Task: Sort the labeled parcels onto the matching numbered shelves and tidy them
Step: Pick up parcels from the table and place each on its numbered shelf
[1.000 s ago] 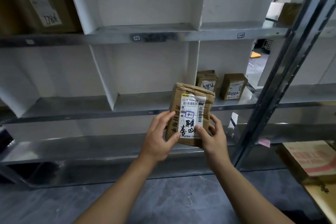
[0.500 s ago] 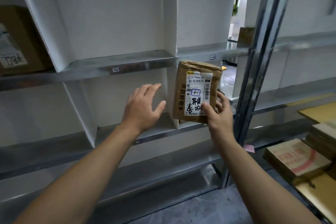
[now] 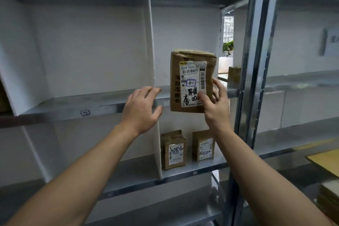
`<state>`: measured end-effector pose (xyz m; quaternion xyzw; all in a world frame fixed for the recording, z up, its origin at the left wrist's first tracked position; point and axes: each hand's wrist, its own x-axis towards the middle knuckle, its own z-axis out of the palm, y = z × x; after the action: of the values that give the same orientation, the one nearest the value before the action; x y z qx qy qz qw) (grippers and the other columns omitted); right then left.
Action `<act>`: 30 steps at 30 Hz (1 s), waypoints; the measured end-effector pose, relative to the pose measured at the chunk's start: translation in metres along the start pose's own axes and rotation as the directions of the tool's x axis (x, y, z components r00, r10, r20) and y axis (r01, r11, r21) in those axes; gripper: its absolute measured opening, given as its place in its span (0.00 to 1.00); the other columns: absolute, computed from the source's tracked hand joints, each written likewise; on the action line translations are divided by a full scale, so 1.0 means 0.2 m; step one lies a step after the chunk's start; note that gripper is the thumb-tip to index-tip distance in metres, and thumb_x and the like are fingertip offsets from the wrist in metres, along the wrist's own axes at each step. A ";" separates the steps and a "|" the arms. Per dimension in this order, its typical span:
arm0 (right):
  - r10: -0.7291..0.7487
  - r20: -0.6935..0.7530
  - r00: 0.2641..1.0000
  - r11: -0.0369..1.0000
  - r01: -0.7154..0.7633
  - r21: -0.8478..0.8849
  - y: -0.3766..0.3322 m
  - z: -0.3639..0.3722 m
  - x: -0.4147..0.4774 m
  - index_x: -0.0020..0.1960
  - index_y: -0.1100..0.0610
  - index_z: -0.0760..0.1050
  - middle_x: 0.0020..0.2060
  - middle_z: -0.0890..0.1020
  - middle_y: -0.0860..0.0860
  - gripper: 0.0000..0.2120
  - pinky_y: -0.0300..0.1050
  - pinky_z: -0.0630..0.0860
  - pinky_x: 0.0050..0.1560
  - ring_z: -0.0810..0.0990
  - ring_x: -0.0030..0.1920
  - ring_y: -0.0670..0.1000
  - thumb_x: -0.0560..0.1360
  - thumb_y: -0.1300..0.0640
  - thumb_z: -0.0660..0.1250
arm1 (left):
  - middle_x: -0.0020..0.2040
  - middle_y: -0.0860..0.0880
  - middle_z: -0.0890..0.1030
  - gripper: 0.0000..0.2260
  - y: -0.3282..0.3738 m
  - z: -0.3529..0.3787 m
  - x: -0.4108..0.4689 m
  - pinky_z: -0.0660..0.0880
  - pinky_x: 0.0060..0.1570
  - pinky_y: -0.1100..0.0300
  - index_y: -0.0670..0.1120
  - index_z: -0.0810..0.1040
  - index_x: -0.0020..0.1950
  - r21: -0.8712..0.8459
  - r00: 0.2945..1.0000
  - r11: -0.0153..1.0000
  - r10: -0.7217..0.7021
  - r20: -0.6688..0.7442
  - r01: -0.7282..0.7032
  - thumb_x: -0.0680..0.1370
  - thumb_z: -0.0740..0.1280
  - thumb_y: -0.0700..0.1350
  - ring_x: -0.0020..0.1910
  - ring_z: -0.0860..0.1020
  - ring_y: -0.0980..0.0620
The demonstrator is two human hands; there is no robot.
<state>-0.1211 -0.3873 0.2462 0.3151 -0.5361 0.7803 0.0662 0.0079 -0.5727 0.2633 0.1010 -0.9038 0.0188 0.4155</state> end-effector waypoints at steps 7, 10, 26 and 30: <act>-0.045 0.152 0.987 0.999 0.047 -0.007 0.14 -0.01 0.41 0.71 0.43 0.67 0.64 0.79 0.48 0.23 0.57 0.82 0.57 0.80 0.63 0.49 0.80 0.56 0.69 | 0.69 0.48 0.71 0.23 0.05 0.14 0.23 0.67 0.67 0.49 0.49 0.68 0.72 0.145 0.996 0.986 -0.086 -0.013 0.087 0.78 0.63 0.53 0.68 0.67 0.48; -0.049 0.222 0.974 0.996 0.065 -0.068 0.18 0.01 0.53 0.69 0.38 0.67 0.59 0.78 0.39 0.23 0.55 0.81 0.59 0.78 0.64 0.46 0.80 0.57 0.69 | 0.69 0.48 0.70 0.23 0.06 0.18 0.26 0.66 0.69 0.48 0.50 0.68 0.72 0.170 0.993 0.979 -0.116 -0.009 0.115 0.78 0.63 0.53 0.68 0.67 0.47; 0.061 0.269 0.961 0.937 0.038 -0.347 0.38 0.09 0.81 0.76 0.45 0.62 0.65 0.79 0.50 0.31 0.56 0.75 0.67 0.78 0.63 0.53 0.78 0.55 0.71 | 0.68 0.47 0.70 0.24 0.06 0.27 0.34 0.68 0.67 0.47 0.49 0.68 0.72 0.186 0.982 0.964 -0.189 -0.023 0.190 0.76 0.61 0.52 0.65 0.69 0.46; 0.079 0.268 0.960 0.936 0.021 -0.351 0.39 0.12 0.84 0.76 0.45 0.63 0.64 0.80 0.49 0.31 0.55 0.75 0.66 0.78 0.63 0.53 0.77 0.55 0.72 | 0.69 0.47 0.70 0.24 0.03 0.29 0.34 0.68 0.66 0.47 0.49 0.68 0.72 0.219 0.981 0.957 -0.195 -0.006 0.191 0.76 0.61 0.52 0.66 0.69 0.46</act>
<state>-0.2782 -0.4792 0.2837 0.3968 -0.6749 0.6213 0.0336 -0.0806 -0.5846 0.2766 0.2339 -0.8853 0.0764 0.3947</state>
